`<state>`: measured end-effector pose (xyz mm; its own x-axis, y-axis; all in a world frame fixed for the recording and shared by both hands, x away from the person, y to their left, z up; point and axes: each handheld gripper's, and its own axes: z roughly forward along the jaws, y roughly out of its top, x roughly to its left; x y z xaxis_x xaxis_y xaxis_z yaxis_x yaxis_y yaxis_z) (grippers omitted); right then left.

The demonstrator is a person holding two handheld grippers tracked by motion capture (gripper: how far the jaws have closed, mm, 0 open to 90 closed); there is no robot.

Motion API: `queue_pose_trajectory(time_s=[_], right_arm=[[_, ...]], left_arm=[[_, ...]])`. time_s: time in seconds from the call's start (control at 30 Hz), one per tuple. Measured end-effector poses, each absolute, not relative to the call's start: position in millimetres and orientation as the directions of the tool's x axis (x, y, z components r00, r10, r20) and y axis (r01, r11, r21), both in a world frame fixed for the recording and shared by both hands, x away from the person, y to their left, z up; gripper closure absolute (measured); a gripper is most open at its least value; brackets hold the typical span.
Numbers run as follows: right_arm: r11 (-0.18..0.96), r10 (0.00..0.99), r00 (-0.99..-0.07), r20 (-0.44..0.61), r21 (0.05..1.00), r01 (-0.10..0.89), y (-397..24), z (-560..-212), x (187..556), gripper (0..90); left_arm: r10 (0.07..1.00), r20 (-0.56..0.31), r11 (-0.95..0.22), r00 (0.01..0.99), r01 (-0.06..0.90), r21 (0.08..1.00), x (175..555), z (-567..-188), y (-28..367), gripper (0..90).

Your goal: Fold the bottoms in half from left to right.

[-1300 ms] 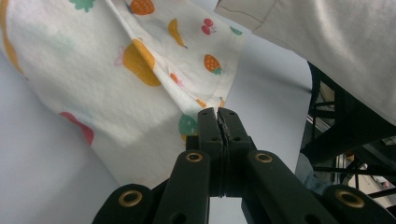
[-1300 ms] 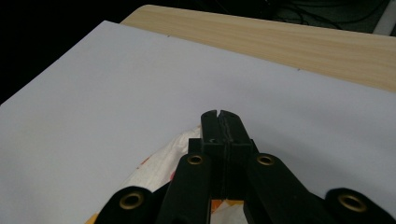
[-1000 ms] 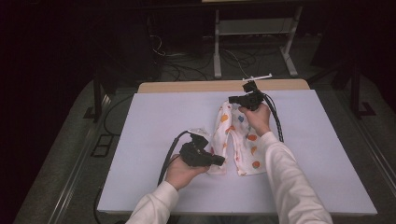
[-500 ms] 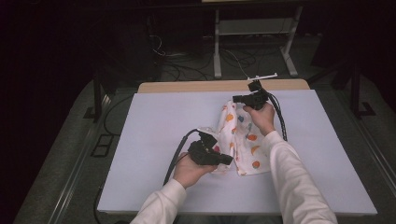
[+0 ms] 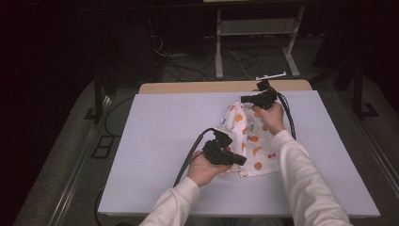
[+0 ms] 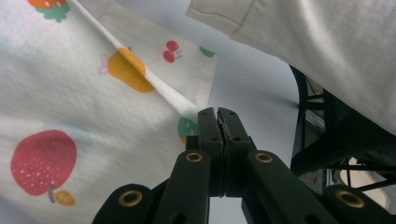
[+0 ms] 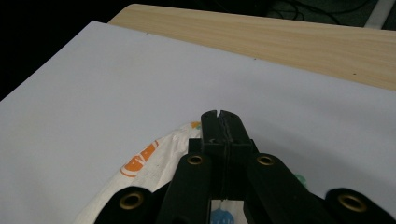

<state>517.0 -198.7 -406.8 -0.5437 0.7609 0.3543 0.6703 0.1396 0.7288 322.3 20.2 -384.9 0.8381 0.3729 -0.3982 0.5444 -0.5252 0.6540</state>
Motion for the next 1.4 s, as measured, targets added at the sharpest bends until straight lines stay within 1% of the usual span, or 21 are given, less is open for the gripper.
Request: queue_pose_trajectory(time_s=[0.17,0.43,0.73,0.93,1.4], right_arm=[[0.145,0.772,-0.526,0.357,0.707,0.692,-206.5,-410.2,522.7,88.5],[0.149,0.767,-0.525,0.368,0.694,0.704,-214.4,-413.6,527.6,88.5],[0.172,0.781,-0.520,0.344,0.683,0.710,-215.5,-417.5,528.5,88.4],[0.206,0.784,-0.534,0.316,0.679,0.705,-218.0,-415.3,530.0,88.4],[0.243,0.779,-0.553,0.295,0.671,0.701,-220.9,-416.2,535.8,88.3]], left_arm=[[0.373,-0.404,-0.519,0.835,0.549,0.656,325.3,-385.8,9.1,89.1],[0.367,-0.418,-0.516,0.831,0.556,0.651,327.9,-392.0,-6.3,89.1],[0.354,-0.432,-0.519,0.830,0.558,0.647,328.1,-398.7,-23.4,89.2],[0.340,-0.432,-0.527,0.836,0.549,0.648,328.6,-399.1,-34.3,89.1],[0.334,-0.433,-0.543,0.837,0.547,0.638,334.2,-401.8,-62.4,89.2]])
